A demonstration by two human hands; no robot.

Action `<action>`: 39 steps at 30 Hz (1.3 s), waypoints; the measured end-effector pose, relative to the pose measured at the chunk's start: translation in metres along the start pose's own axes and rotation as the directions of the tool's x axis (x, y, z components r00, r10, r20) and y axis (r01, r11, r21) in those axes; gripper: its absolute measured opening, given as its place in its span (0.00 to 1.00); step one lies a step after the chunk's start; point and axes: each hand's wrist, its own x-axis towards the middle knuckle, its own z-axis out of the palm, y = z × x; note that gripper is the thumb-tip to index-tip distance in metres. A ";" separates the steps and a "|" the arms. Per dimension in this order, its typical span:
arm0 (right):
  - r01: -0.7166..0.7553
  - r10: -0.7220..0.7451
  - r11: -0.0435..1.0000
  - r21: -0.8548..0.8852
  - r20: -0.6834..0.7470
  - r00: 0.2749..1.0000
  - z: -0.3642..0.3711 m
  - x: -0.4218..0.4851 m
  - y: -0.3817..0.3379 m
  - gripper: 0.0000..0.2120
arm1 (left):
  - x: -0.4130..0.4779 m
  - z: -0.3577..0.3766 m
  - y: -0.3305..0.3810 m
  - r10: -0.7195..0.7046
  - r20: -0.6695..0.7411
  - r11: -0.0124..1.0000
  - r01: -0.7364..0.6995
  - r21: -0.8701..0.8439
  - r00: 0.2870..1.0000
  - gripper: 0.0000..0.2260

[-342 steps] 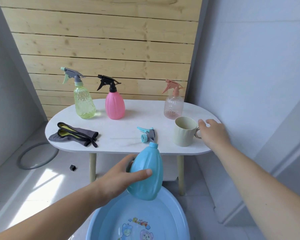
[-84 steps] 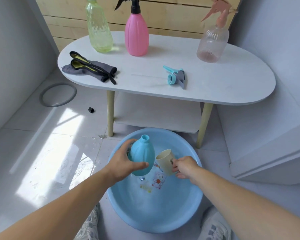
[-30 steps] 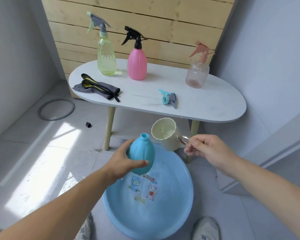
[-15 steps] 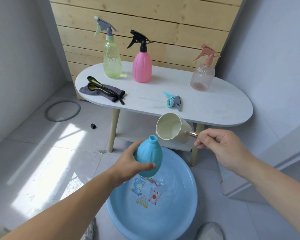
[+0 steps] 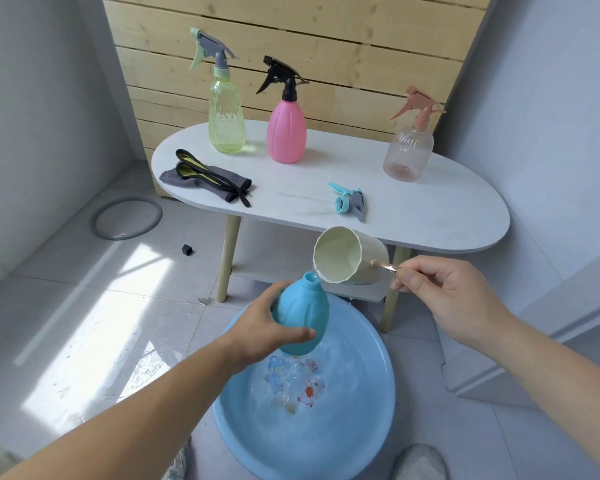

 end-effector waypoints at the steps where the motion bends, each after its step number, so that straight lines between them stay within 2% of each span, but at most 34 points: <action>1: 0.002 -0.002 1.000 -0.002 0.001 1.000 0.000 0.000 0.000 0.17 | 0.000 0.000 -0.001 0.000 0.003 1.000 0.000 0.001 1.000 0.33; 4: 0.014 -0.014 1.000 -0.010 -0.006 1.000 0.000 0.001 0.000 0.17 | 0.000 -0.001 -0.002 -0.003 0.007 1.000 0.003 -0.004 1.000 0.33; 11: 0.039 -0.040 0.999 -0.013 -0.024 0.999 0.000 0.002 0.003 0.08 | 0.000 -0.002 -0.005 -0.002 0.000 1.000 0.002 0.014 1.000 0.34; 15: 0.039 -0.040 0.999 -0.038 -0.028 0.999 0.000 0.003 0.002 0.11 | 0.000 -0.003 -0.005 -0.003 -0.003 1.000 0.003 0.021 1.000 0.34; 29: 0.065 -0.067 0.997 -0.043 -0.039 0.997 0.001 0.003 -0.002 0.08 | 0.000 -0.001 -0.008 -0.005 -0.007 1.000 0.005 0.023 1.000 0.34; 39: 0.144 -0.147 0.987 -0.077 -0.038 0.988 0.001 0.005 0.006 0.07 | 0.000 -0.001 -0.009 -0.015 -0.007 0.999 0.016 0.031 1.000 0.34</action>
